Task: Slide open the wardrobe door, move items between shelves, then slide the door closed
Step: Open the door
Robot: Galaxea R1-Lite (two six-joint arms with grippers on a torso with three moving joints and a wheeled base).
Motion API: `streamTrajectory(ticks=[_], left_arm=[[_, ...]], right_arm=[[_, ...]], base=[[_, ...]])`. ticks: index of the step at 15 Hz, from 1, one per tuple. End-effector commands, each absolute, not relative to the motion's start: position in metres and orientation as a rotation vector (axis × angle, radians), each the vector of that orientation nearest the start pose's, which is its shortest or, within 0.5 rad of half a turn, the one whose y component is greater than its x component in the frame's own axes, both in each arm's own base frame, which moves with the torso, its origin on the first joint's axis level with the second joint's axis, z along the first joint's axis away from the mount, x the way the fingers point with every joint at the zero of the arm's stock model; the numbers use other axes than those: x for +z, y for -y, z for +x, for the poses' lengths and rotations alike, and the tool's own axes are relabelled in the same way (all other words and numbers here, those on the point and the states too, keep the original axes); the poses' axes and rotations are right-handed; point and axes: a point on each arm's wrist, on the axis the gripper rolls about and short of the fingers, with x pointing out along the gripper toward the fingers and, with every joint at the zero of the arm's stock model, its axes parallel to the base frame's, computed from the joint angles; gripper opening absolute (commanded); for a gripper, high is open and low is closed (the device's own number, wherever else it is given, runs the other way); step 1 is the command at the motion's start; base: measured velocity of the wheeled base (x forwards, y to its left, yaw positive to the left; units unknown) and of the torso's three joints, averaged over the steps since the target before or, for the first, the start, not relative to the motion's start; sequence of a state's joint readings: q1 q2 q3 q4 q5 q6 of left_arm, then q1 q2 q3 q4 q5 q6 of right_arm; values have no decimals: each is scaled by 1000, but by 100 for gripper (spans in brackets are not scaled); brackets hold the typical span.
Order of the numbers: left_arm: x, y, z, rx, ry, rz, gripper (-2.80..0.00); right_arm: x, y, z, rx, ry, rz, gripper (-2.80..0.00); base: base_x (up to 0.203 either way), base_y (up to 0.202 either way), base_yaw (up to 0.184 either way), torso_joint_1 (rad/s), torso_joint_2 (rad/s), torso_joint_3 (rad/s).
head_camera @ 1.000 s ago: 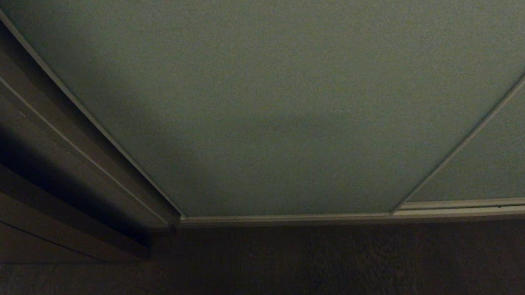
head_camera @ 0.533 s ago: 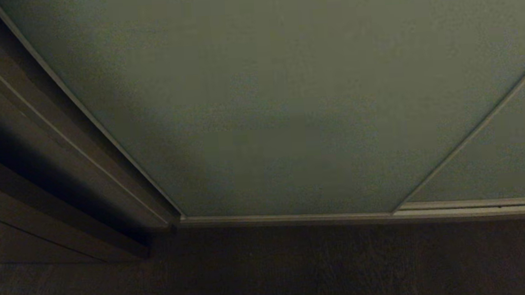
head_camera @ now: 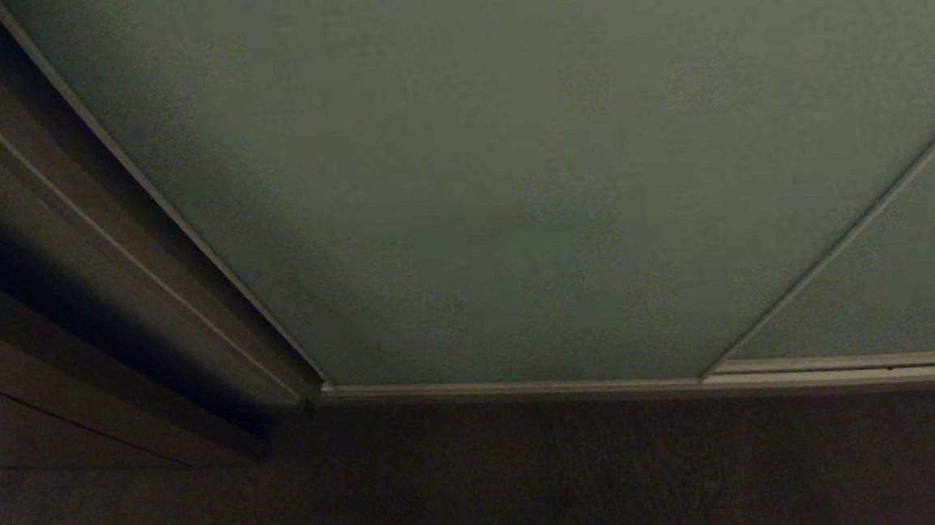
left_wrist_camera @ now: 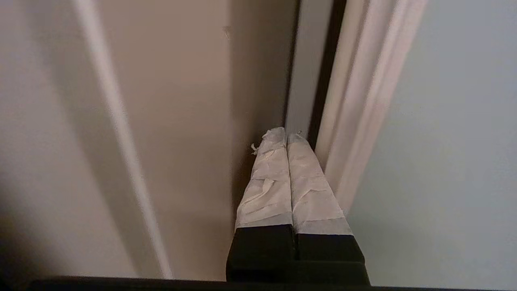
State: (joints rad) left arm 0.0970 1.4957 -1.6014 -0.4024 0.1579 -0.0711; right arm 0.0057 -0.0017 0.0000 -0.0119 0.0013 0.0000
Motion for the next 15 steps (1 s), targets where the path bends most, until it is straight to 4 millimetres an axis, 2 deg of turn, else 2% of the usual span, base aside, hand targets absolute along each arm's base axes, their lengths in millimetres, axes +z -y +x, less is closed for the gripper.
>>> streamTrajectory(ticks=[1,9,15], left_arm=[[442,-25,235,215,518,-82,-280],[436,-1,237,114,419,-96,-280],[432,35,238,-21,365,-118,-280]], right_arm=[[77,0,-23,8,15,0,-280],[77,0,-23,8,15,0,-280],[77,0,-23,8,15,0,-280]], base=[[0,0,0,0,0,0],[0,0,0,0,0,0],[0,0,0,0,0,0]])
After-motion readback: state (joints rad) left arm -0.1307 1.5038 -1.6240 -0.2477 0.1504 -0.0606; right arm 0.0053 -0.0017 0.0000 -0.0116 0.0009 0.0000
